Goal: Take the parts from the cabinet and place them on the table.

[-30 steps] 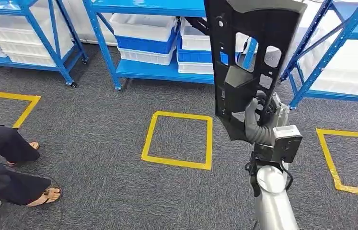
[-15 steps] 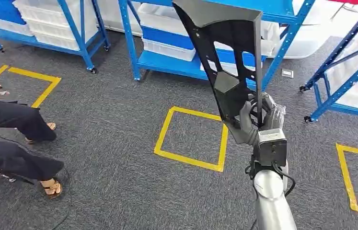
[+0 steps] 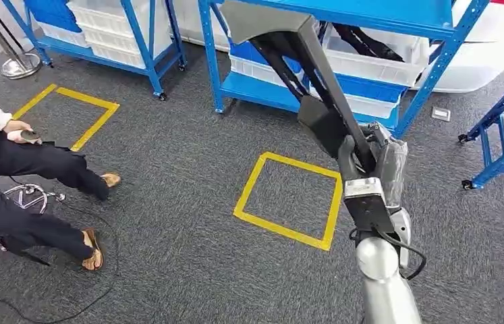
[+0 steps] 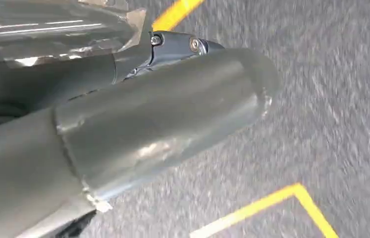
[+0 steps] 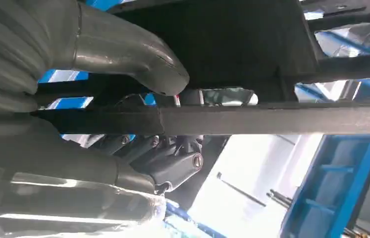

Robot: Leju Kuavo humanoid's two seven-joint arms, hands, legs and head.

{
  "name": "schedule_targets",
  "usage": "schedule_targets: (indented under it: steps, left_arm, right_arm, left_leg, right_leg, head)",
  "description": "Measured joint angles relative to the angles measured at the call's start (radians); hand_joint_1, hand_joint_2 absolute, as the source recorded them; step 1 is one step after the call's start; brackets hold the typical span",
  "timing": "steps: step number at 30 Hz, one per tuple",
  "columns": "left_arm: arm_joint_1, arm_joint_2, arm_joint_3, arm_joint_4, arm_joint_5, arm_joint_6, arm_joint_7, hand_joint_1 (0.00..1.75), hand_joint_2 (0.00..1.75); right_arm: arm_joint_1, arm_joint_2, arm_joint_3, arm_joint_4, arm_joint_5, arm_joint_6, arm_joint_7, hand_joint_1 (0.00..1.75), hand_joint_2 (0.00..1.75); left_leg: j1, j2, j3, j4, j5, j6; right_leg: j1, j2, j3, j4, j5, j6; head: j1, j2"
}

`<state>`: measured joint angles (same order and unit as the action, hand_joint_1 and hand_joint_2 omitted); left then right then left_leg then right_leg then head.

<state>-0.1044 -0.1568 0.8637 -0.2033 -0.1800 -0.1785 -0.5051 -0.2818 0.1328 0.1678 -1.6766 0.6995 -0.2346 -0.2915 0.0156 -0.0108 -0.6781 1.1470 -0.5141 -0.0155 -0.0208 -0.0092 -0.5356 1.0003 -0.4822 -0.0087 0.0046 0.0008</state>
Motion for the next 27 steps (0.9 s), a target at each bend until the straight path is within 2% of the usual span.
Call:
schedule_targets:
  steps: [1, 2, 3, 4, 5, 6, 7, 8, 9, 11, 12, 13, 14, 15, 16, 17, 18, 19, 20, 21, 22, 23, 24, 26, 27]
  left_arm:
    - [-0.006, -0.005, -0.001, 0.0, -0.007, 0.0, 0.0, 0.0, 0.0]
    - [-0.009, -0.007, -0.002, 0.0, -0.009, 0.0, 0.0, 0.0, 0.0]
    - [-0.011, -0.009, -0.002, 0.0, -0.01, -0.001, 0.0, 0.0, 0.0]
    - [-0.013, -0.01, -0.002, 0.0, -0.014, -0.008, 0.003, 0.0, 0.0]
    - [-0.014, -0.011, -0.003, 0.0, -0.02, -0.015, 0.012, 0.0, 0.0]
    - [-0.016, -0.013, -0.005, 0.0, -0.029, -0.021, 0.02, 0.0, 0.0]
    - [-0.02, -0.018, -0.011, 0.0, -0.039, -0.026, 0.026, 0.0, 0.0]
    - [-0.027, -0.022, -0.017, -0.001, -0.052, -0.037, 0.024, 0.0, 0.0]
    - [-0.036, -0.027, -0.025, -0.002, -0.072, -0.041, 0.013, 0.0, 0.0]
    - [-0.043, -0.043, -0.052, -0.003, -0.118, -0.035, -0.016, 0.0, 0.0]
    - [-0.047, -0.051, -0.066, -0.003, -0.135, -0.026, -0.021, 0.0, 0.0]
    - [-0.05, -0.058, -0.08, -0.003, -0.153, -0.009, -0.01, 0.0, 0.0]
    - [-0.054, -0.064, -0.094, -0.003, -0.174, 0.011, 0.011, 0.0, 0.0]
    - [-0.058, -0.067, -0.109, -0.003, -0.192, 0.02, 0.024, 0.0, 0.0]
    - [-0.058, -0.07, -0.124, -0.003, -0.2, 0.025, 0.029, 0.0, 0.0]
    - [-0.057, -0.076, -0.134, -0.003, -0.202, 0.027, 0.029, 0.0, 0.0]
    - [-0.055, -0.077, -0.141, -0.003, -0.206, 0.029, 0.03, 0.0, 0.0]
    - [-0.053, -0.078, -0.147, -0.003, -0.207, 0.03, 0.03, 0.0, 0.0]
    - [-0.052, -0.08, -0.153, -0.003, -0.207, 0.03, 0.03, 0.0, 0.0]
    - [-0.053, -0.081, -0.159, -0.003, -0.207, 0.03, 0.03, 0.0, 0.0]
    - [-0.053, -0.082, -0.164, -0.003, -0.208, 0.03, 0.03, 0.0, 0.0]
    - [-0.053, -0.081, -0.166, -0.003, -0.208, 0.03, 0.03, 0.0, 0.0]
    - [-0.054, -0.082, -0.167, -0.003, -0.208, 0.03, 0.03, 0.0, 0.0]
    - [-0.05, -0.082, -0.168, -0.003, -0.208, 0.03, 0.03, 0.0, 0.0]
    - [-0.047, -0.082, -0.168, -0.003, -0.208, 0.03, 0.03, 0.0, 0.0]
  right_arm:
    - [-0.001, 0.0, -0.001, 0.0, 0.014, -0.004, 0.007, 1.75, 1.75]
    - [-0.002, 0.0, -0.001, 0.0, 0.019, -0.006, 0.009, 1.75, 1.75]
    - [-0.002, 0.0, -0.001, 0.0, 0.023, -0.007, 0.009, 1.75, 1.75]
    - [-0.003, 0.0, -0.001, 0.0, 0.025, -0.007, 0.012, 1.75, 1.75]
    - [-0.005, 0.0, -0.001, 0.0, 0.026, -0.007, 0.015, 1.75, 1.75]
    - [-0.008, 0.0, -0.001, 0.0, 0.03, -0.007, 0.021, 1.75, 1.75]
    - [-0.014, 0.0, -0.002, -0.001, 0.034, -0.007, 0.029, 1.75, 1.75]
    - [-0.019, -0.002, -0.004, -0.004, 0.043, -0.007, 0.038, 1.75, 1.75]
    - [-0.023, -0.005, -0.007, -0.008, 0.052, -0.007, 0.047, 1.75, 1.75]
    - [-0.03, -0.01, -0.011, -0.012, 0.063, -0.006, 0.059, 1.75, 1.75]
    - [-0.036, -0.011, -0.013, -0.014, 0.066, -0.005, 0.062, 1.75, 1.75]
    - [-0.041, -0.014, -0.014, -0.016, 0.066, -0.003, 0.064, 1.75, 1.75]
    - [-0.048, -0.015, -0.014, -0.016, 0.067, -0.002, 0.065, 1.75, 1.75]
    - [-0.056, -0.018, -0.016, -0.016, 0.067, -0.002, 0.066, 1.75, 1.75]
    - [-0.06, -0.021, -0.016, -0.016, 0.068, -0.001, 0.069, 1.75, 1.75]
    - [-0.061, -0.024, -0.016, -0.015, 0.07, 0.0, 0.07, 1.75, 1.75]
    - [-0.061, -0.027, -0.017, -0.015, 0.071, 0.001, 0.072, 1.75, 1.75]
    - [-0.061, -0.028, -0.017, -0.014, 0.072, 0.002, 0.074, 1.75, 1.75]
    - [-0.063, -0.029, -0.017, -0.014, 0.072, 0.002, 0.075, 1.75, 1.75]
    - [-0.066, -0.029, -0.017, -0.014, 0.073, 0.003, 0.075, 1.75, 1.75]
    - [-0.069, -0.029, -0.017, -0.014, 0.073, 0.003, 0.075, 1.75, 1.75]
    - [-0.071, -0.031, -0.017, -0.014, 0.073, 0.003, 0.075, 1.75, 1.75]
    - [-0.071, -0.032, -0.018, -0.013, 0.073, 0.004, 0.075, 1.75, 1.75]
    - [-0.072, -0.032, -0.018, -0.013, 0.074, 0.005, 0.076, 1.75, 1.75]
    - [-0.072, -0.034, -0.019, -0.013, 0.074, 0.007, 0.077, 1.75, 1.75]
  left_leg:
    - [0.002, 0.004, -0.04, 0.087, -0.036, -0.003]
    - [0.003, 0.004, -0.073, 0.156, -0.057, -0.006]
    - [0.005, 0.005, -0.081, 0.173, -0.053, -0.007]
    - [0.006, 0.009, -0.067, 0.145, -0.028, -0.007]
    - [0.006, 0.014, -0.034, 0.078, 0.012, -0.007]
    - [0.006, 0.029, 0.01, -0.006, 0.052, -0.005]
    - [0.004, 0.06, 0.051, -0.084, 0.084, 0.001]
    - [-0.01, 0.101, 0.07, -0.122, 0.075, 0.004]
    - [-0.01, 0.088, 0.064, -0.124, 0.074, 0.014]
    - [-0.016, 0.065, 0.056, -0.125, 0.076, 0.024]
    - [-0.014, 0.053, 0.057, -0.132, 0.081, 0.032]
    - [-0.006, 0.043, 0.063, -0.14, 0.087, 0.042]
    - [-0.006, 0.034, 0.062, -0.143, 0.091, 0.05]
    - [-0.005, 0.024, 0.061, -0.143, 0.092, 0.054]
    - [-0.005, 0.01, 0.06, -0.143, 0.093, 0.054]
    - [-0.005, -0.002, 0.059, -0.142, 0.093, 0.055]
    - [-0.005, -0.016, 0.059, -0.142, 0.093, 0.054]
    - [-0.005, -0.028, 0.059, -0.141, 0.093, 0.054]
    - [-0.003, -0.041, 0.06, -0.141, 0.094, 0.053]
    - [-0.001, -0.055, 0.061, -0.138, 0.094, 0.051]
    - [0.001, -0.066, 0.06, -0.135, 0.094, 0.048]
    - [-0.002, -0.074, 0.054, -0.131, 0.093, 0.04]
    - [-0.004, -0.085, 0.048, -0.126, 0.094, 0.034]
    - [-0.003, -0.095, 0.04, -0.131, 0.102, 0.022]
    - [-0.001, -0.103, 0.038, -0.133, 0.105, 0.017]
  right_leg:
    - [0.004, -0.011, 0.0, 0.0, 0.0, 0.0]
    - [0.006, -0.021, -0.001, 0.0, -0.002, -0.002]
    - [0.008, -0.03, 0.0, 0.0, -0.002, -0.003]
    - [0.008, -0.038, 0.001, 0.001, -0.003, -0.004]
    - [0.008, -0.045, 0.002, 0.001, -0.005, -0.005]
    - [0.008, -0.051, 0.004, 0.002, -0.006, -0.005]
    - [0.01, -0.057, 0.006, 0.002, -0.008, -0.002]
    - [0.025, -0.063, 0.003, 0.007, -0.013, 0.006]
    - [0.026, -0.072, 0.0, 0.004, -0.014, 0.009]
    - [0.028, -0.099, 0.001, 0.001, -0.014, 0.011]
    - [0.034, -0.11, 0.007, 0.002, -0.017, 0.017]
    - [0.025, -0.081, -0.007, 0.018, -0.031, 0.023]
    - [0.023, -0.039, -0.02, 0.057, -0.055, 0.018]
    - [0.019, -0.008, -0.057, 0.137, -0.091, 0.012]
    - [0.017, 0.001, -0.099, 0.226, -0.125, 0.009]
    - [0.017, 0.004, -0.135, 0.3, -0.147, 0.012]
    - [0.015, 0.005, -0.157, 0.339, -0.152, 0.017]
    - [0.013, 0.005, -0.156, 0.325, -0.137, 0.025]
    - [0.008, 0.006, -0.13, 0.264, -0.104, 0.037]
    - [0.0, 0.011, -0.087, 0.164, -0.058, 0.051]
    - [-0.008, 0.027, -0.049, 0.077, -0.021, 0.061]
    - [-0.017, 0.072, -0.032, 0.025, -0.009, 0.066]
    - [-0.007, 0.068, -0.031, 0.024, -0.004, 0.058]
    - [-0.001, 0.054, -0.038, 0.031, -0.002, 0.052]
    - [-0.003, 0.044, -0.036, 0.031, 0.001, 0.047]
  head:
    - [0.0, 0.0]
    - [-0.001, 0.0]
    - [0.0, 0.0]
    - [0.0, 0.0]
    - [-0.001, 0.0]
    - [-0.001, 0.0]
    - [-0.001, 0.0]
    - [-0.002, 0.0]
    - [0.0, 0.0]
    - [0.0, 0.0]
    - [0.0, 0.0]
    - [0.0, 0.0]
    - [0.001, 0.0]
    - [0.004, 0.0]
    - [0.008, 0.0]
    - [0.008, 0.0]
    - [0.008, 0.0]
    - [0.008, 0.0]
    - [0.008, 0.0]
    - [0.008, 0.0]
    - [0.008, 0.0]
    - [0.013, 0.0]
    - [0.014, 0.0]
    - [0.011, 0.0]
    - [0.011, 0.0]
